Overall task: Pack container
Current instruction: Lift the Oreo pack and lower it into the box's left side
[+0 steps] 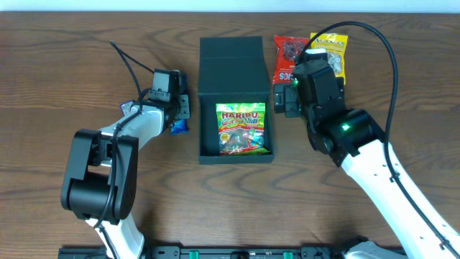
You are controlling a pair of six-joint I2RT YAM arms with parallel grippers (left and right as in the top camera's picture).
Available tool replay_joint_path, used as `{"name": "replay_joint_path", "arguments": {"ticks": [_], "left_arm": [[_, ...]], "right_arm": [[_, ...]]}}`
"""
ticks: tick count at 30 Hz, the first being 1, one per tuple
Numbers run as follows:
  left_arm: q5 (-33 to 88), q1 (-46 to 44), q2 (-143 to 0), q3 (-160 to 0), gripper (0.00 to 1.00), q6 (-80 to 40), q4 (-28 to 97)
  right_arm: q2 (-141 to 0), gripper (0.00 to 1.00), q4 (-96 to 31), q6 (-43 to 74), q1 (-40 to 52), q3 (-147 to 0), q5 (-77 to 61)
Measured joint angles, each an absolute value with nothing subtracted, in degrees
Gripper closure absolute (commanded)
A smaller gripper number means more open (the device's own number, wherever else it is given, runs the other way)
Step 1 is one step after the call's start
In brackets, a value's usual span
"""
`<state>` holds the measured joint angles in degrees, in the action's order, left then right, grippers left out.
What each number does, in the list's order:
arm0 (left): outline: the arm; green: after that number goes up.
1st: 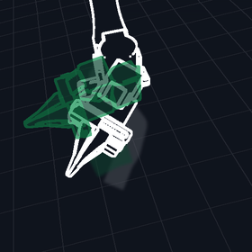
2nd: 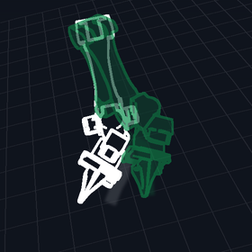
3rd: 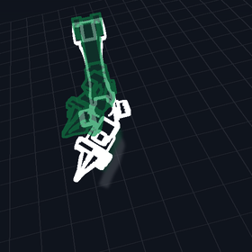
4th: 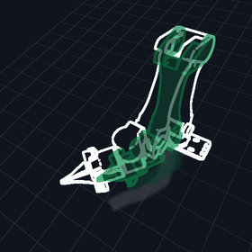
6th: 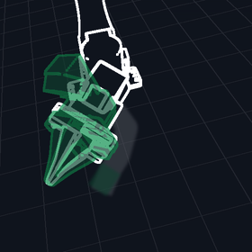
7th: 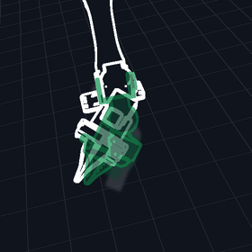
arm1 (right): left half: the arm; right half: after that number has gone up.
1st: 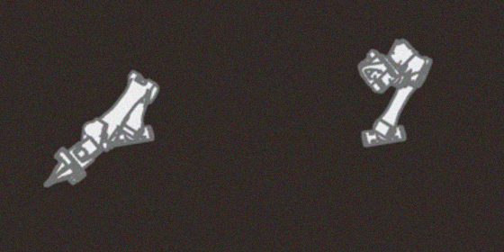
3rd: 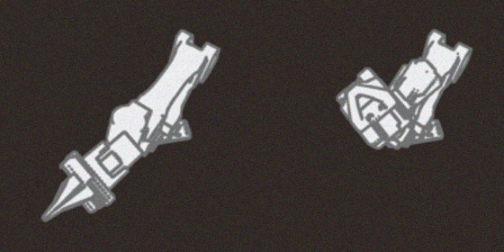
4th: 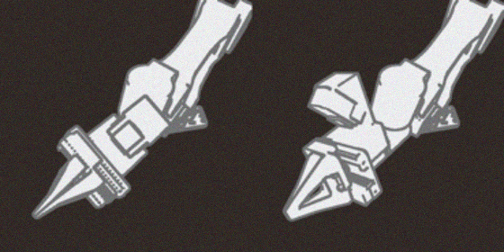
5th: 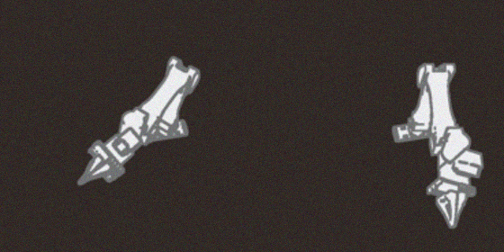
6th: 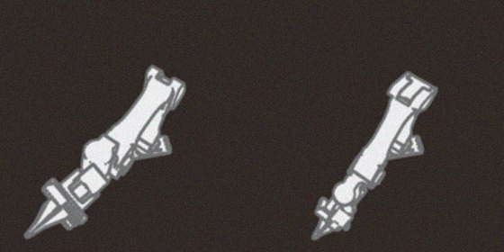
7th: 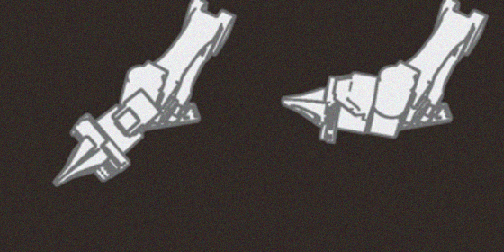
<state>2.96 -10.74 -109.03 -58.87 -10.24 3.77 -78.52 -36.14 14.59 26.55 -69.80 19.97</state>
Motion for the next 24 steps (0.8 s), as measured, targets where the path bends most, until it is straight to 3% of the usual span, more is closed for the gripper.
{"name": "replay_joint_path", "arguments": {"ticks": [10, 18, 24], "left_arm": [[3.7, -10.7, -107.7, -58.9, 0.79, -11.4, 4.3], [4.1, -11.9, -89.6, -59.0, 0.82, -11.9, 9.8], [4.1, -19.5, -82.3, -59.0, 0.82, -15.5, 16.1]], "right_arm": [[-78.5, 0.01, -36.2, 14.6, 23.5, -69.8, 20.4], [-78.5, 0.01, -36.6, 14.6, 20.7, -69.8, 20.7], [-78.6, 0.01, -37.7, 14.6, 20.6, -69.8, 20.6]]}}
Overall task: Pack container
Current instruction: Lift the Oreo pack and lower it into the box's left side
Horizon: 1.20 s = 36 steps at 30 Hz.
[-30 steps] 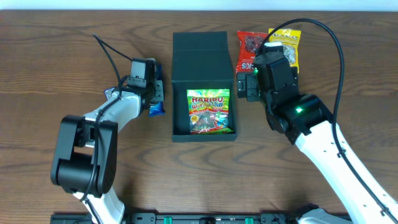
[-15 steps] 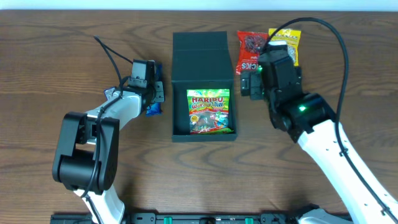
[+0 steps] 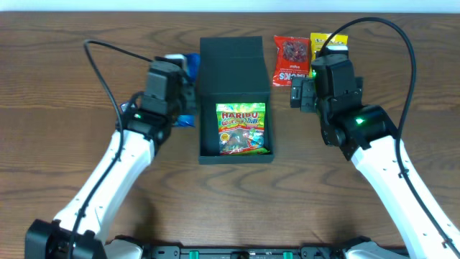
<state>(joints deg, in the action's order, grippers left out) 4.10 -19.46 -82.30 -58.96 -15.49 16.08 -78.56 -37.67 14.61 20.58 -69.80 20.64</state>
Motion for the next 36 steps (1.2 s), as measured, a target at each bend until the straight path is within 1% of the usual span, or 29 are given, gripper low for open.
{"name": "replay_joint_path", "arguments": {"ticks": [3, 6, 11, 13, 14, 15, 16, 17, 18, 20, 22, 25, 29, 30, 31, 32, 33, 34, 35, 36], "left_arm": [[3.8, -23.3, -82.1, -59.0, 0.83, -19.1, 20.5], [1.1, -26.1, -82.2, -59.0, 0.82, -21.5, 23.9], [-1.0, -27.7, -82.5, -59.0, 0.82, -25.1, 24.3], [-1.5, -27.9, -82.8, -59.0, 0.80, -27.3, 24.2], [-1.7, -28.0, -83.2, -59.0, 0.78, -28.4, 24.2], [-1.8, -28.0, -83.5, -59.0, 0.72, -29.2, 24.1], [-1.9, -28.0, -84.1, -59.0, 0.59, -30.2, 23.8], [-1.9, -28.0, -84.8, -59.0, 0.50, -30.8, 23.2], [-2.0, -28.0, -85.5, -59.0, 0.44, -31.1, 22.7], [-2.0, -28.0, -86.5, -59.0, 0.39, -32.0, 22.1], [-2.0, -28.0, -87.0, -59.0, 0.39, -32.6, 22.0], [-1.9, -28.0, -87.0, -59.0, 0.33, -31.8, 21.8], [-2.0, -28.0, -87.0, -59.0, 0.31, -30.9, 21.6], [-2.0, -28.0, -87.0, -59.0, 0.32, -30.8, 21.7], [-2.0, -28.0, -87.0, -59.0, 0.36, -30.7, 21.6], [-1.9, -28.0, -87.0, -59.0, 0.44, -30.6, 21.6], [-1.9, -28.0, -87.0, -59.0, 0.64, -30.5, 21.5], [-1.9, -28.0, -87.0, -59.0, 0.74, -30.2, 21.2], [-2.0, -28.1, -87.0, -59.0, 0.88, -30.0, 20.4], [-2.0, -28.2, -87.0, -59.0, 0.94, -30.1, 19.1]], "right_arm": [[-78.6, 0.01, -39.1, 14.6, 20.6, -69.8, 20.6], [-78.6, 0.01, -40.7, 15.0, 20.6, -69.8, 20.6], [-78.7, 0.01, -41.1, 15.3, 20.6, -69.8, 19.8], [-78.7, 0.01, -41.2, 15.5, 20.6, -69.8, 19.4], [-78.7, 0.01, -41.3, 15.5, 20.6, -69.8, 19.3], [-78.7, 0.01, -41.3, 15.5, 20.6, -69.8, 19.2], [-78.7, 0.01, -41.3, 15.5, 20.6, -69.8, 19.2], [-78.7, 0.01, -41.3, 15.5, 20.6, -69.8, 19.1], [-78.7, 0.01, -41.3, 15.5, 20.6, -69.8, 19.0], [-78.7, 0.01, -41.3, 15.5, 20.6, -69.8, 19.0], [-78.7, 0.01, -41.3, 15.5, 20.6, -69.8, 19.0], [-78.7, 0.01, -40.9, 15.5, 20.6, -69.8, 19.0], [-78.7, 0.01, -40.4, 15.5, 20.6, -69.8, 18.9], [-78.7, 0.01, -40.4, 15.5, 20.6, -69.8, 18.9], [-78.7, 0.01, -40.4, 15.5, 20.6, -69.8, 18.9], [-78.7, 0.01, -40.4, 15.5, 20.6, -69.8, 18.9], [-78.7, 0.01, -40.5, 15.5, 20.6, -69.8, 18.9], [-78.7, 0.01, -40.5, 15.5, 20.6, -69.8, 18.9], [-78.7, 0.01, -40.5, 15.5, 20.6, -69.8, 18.9], [-78.7, 0.01, -40.5, 15.5, 20.6, -69.8, 18.9]]}}
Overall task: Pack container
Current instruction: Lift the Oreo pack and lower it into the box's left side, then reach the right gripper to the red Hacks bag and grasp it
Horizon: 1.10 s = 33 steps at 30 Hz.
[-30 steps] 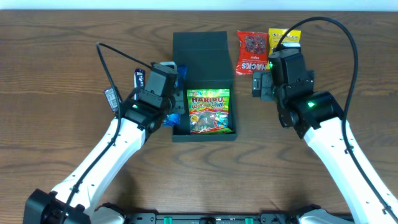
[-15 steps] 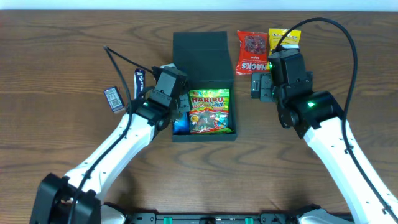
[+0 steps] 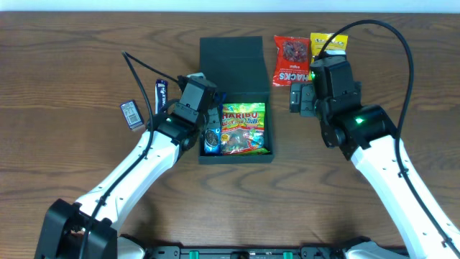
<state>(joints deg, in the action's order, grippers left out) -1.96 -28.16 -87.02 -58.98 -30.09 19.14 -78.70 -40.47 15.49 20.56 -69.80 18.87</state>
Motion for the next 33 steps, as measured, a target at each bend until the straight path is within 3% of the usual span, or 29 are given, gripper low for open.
{"name": "replay_joint_path", "arguments": {"ticks": [17, 33], "left_arm": [[-2.6, -29.0, -98.7, -59.0, 0.94, -23.9, 3.6], [-5.0, -29.0, -102.7, -59.0, 0.94, -23.6, 1.9]], "right_arm": [[-78.7, 0.01, -40.6, 15.5, 20.5, -69.8, 18.9], [-78.7, 0.01, -39.3, 15.5, 20.5, -69.8, 18.9]]}}
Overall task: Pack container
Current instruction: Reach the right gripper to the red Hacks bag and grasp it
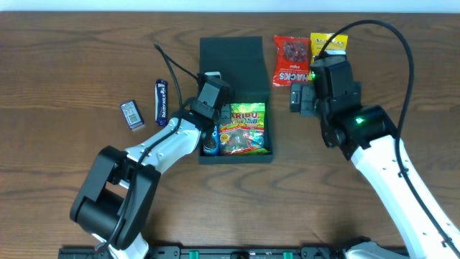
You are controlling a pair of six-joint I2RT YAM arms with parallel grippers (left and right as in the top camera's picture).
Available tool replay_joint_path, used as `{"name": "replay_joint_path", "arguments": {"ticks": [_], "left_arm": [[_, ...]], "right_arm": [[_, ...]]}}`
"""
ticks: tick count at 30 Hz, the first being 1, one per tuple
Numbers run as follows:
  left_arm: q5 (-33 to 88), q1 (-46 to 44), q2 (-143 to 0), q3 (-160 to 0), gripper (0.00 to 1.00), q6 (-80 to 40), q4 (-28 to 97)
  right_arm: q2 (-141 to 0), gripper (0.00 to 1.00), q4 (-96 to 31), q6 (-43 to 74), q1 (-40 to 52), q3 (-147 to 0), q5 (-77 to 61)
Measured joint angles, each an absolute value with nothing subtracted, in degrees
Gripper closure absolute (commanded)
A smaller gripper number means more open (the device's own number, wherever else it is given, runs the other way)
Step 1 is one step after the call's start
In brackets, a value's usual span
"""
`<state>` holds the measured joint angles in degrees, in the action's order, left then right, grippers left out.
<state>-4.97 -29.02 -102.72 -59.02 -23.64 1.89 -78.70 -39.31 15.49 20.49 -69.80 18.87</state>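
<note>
The open black box [203,155] stands mid-table with its lid [231,61] folded back. A Haribo bag [244,129] lies inside, with a blue packet [209,147] at the box's left wall. My left gripper [215,128] reaches down into that left side, right over the packet; its fingertips are hidden, so its hold cannot be told. My right gripper [296,98] hangs open and empty just below the red candy bag [290,59]. A yellow bag [329,44] lies beside the red one.
A dark blue bar [162,101] and a small grey packet [131,114] lie on the wood left of the box. My left arm crosses the table from the lower left to the box. The right arm comes in from the lower right.
My left gripper has shifted slightly right and deeper into the box's left side, and the blue packet sits a little lower against the wall. The right arm has not moved.
My left gripper was at a blue packet left of the box while the right hovered by the red bag. Then the left held the packet near the box's left wall, then over the box's left side. The packet is now inside beside the Haribo bag.
</note>
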Motion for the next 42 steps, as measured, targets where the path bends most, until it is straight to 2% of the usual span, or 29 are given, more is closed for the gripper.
{"name": "replay_joint_path", "arguments": {"ticks": [8, 13, 17, 23, 30, 34, 36, 37, 38, 42], "left_arm": [[-5.2, -29.0, -89.6, -59.0, 0.94, -19.1, 2.1], [-5.2, -29.0, -86.6, -59.0, 0.94, -17.9, 3.0], [-5.2, -29.0, -85.8, -59.0, 0.93, -17.7, 3.0], [-5.2, -29.0, -85.7, -59.0, 0.86, -17.6, 3.1], [-5.1, -29.0, -85.7, -59.0, 0.73, -17.4, 3.1], [-5.1, -29.0, -85.7, -59.0, 0.60, -17.2, 3.1], [-5.1, -29.0, -85.7, -59.0, 0.43, -17.1, 3.1], [-5.1, -29.0, -85.7, -59.0, 0.28, -17.3, 3.2], [-5.1, -29.0, -85.7, -59.0, 0.22, -17.0, 3.2], [-4.8, -29.0, -85.7, -59.0, 0.09, -16.8, 3.1]], "right_arm": [[-84.4, 0.01, -30.3, 14.2, 20.4, -69.8, 17.7], [-93.9, 0.06, -21.8, 13.1, 18.2, -69.8, 16.1], [-98.9, 0.06, -13.5, 12.8, 14.3, -69.8, 13.0], [-106.1, 0.01, -5.8, 12.7, 8.6, -71.5, 7.0], [-114.6, 0.02, 3.2, 12.3, 8.4, -74.7, 4.6], [-118.2, 0.02, 5.9, 12.1, 8.4, -74.9, 4.4], [-120.2, 0.02, 7.4, 12.1, 8.4, -74.9, 4.3], [-121.4, 0.04, 8.7, 12.0, 8.4, -74.9, 4.2], [-122.3, 0.04, 9.8, 11.9, 8.4, -74.9, 4.2], [-124.8, 0.05, 12.5, 11.9, 8.4, -75.0, 4.2]]}}
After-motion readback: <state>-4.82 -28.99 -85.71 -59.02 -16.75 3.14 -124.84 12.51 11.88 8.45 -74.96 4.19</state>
